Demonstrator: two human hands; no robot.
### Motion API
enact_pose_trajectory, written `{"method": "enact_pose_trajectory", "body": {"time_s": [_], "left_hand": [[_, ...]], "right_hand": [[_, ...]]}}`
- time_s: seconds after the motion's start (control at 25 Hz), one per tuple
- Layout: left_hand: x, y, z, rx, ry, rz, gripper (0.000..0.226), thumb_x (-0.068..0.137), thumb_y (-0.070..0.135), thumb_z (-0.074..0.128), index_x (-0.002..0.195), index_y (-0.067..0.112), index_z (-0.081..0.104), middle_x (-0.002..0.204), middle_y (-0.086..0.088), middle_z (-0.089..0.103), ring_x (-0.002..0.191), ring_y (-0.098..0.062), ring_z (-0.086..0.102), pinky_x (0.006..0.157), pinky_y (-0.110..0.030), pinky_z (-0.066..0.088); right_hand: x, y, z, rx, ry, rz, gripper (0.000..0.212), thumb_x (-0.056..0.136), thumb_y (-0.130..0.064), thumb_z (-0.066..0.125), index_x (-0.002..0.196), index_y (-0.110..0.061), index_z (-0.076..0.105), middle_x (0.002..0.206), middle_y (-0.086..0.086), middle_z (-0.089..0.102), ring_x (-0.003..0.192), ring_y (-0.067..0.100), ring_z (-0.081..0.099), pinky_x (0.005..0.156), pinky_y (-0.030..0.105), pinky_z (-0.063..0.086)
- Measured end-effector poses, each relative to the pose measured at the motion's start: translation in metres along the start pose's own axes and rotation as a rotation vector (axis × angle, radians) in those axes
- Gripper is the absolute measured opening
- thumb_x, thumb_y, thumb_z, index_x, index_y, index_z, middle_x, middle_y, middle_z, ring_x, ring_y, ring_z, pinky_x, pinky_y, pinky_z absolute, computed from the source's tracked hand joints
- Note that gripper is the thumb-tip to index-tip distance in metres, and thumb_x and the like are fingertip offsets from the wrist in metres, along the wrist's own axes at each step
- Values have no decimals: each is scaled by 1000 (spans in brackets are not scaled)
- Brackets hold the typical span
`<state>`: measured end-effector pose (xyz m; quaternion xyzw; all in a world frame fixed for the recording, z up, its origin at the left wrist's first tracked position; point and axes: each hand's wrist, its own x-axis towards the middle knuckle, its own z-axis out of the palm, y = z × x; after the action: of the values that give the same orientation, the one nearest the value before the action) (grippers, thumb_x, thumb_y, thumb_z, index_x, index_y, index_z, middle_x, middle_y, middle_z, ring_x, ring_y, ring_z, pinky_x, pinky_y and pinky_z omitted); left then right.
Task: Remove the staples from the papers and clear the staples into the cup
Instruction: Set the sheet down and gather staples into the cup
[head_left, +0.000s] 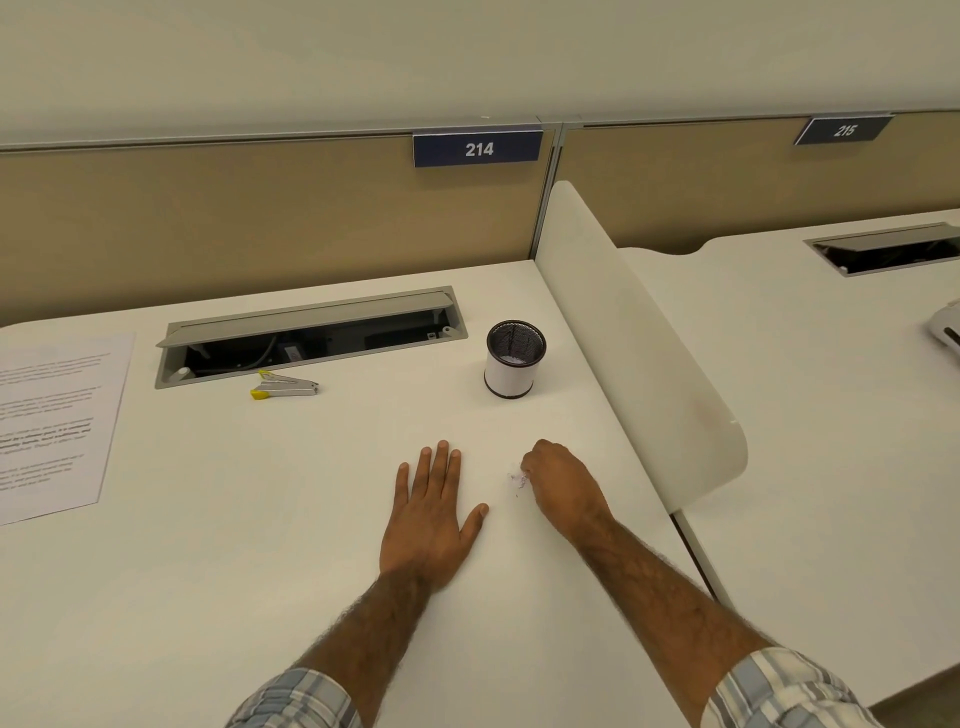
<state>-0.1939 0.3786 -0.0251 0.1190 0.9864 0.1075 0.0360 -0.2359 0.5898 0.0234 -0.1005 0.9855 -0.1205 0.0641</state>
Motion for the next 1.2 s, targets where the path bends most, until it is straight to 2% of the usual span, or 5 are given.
{"method": "enact_pose_trajectory", "body": {"time_s": [0.32,0.64,0.84,1.0,1.2], "left_hand": [[1,-1,2,-11,2,4,80,103,66,12,165,18,-6,173,0,-14,160,-19,-15,127,-47,-6],[1,-1,3,-15,24,4,79,104,65,16,165,18,-1,174,-1,-9,160,-19,-12,127,-46,-3],[1,-2,2,-27,17,10,79,104,66,14,164,20,-10,173,2,-18,158,-17,-20,127,-45,-8],[0,-1,1,-40,25,11,79,104,66,15,164,21,-10,173,2,-18,158,-17,-20,127,-46,-7],[1,-1,3,-41,37,13,79,104,66,17,165,20,-6,173,1,-13,159,-18,-17,127,-47,-5]], "right_hand": [[0,2,-54,825,121,419,13,79,3,70,77,-8,76,75,-1,74,66,14,67,69,24,55],[68,-5,-129,1067,230,345,15,77,10,72,74,-4,73,74,11,71,65,19,65,66,24,59],[127,-10,-138,799,266,334,14,77,7,68,73,-4,74,70,7,70,66,20,67,68,31,59],[149,-14,-128,328,184,194,14,83,1,65,80,-8,76,89,7,75,82,24,68,73,35,57],[159,-12,-126,63,94,147,23,88,-1,57,92,-13,76,101,7,73,89,26,68,79,34,57]]}}
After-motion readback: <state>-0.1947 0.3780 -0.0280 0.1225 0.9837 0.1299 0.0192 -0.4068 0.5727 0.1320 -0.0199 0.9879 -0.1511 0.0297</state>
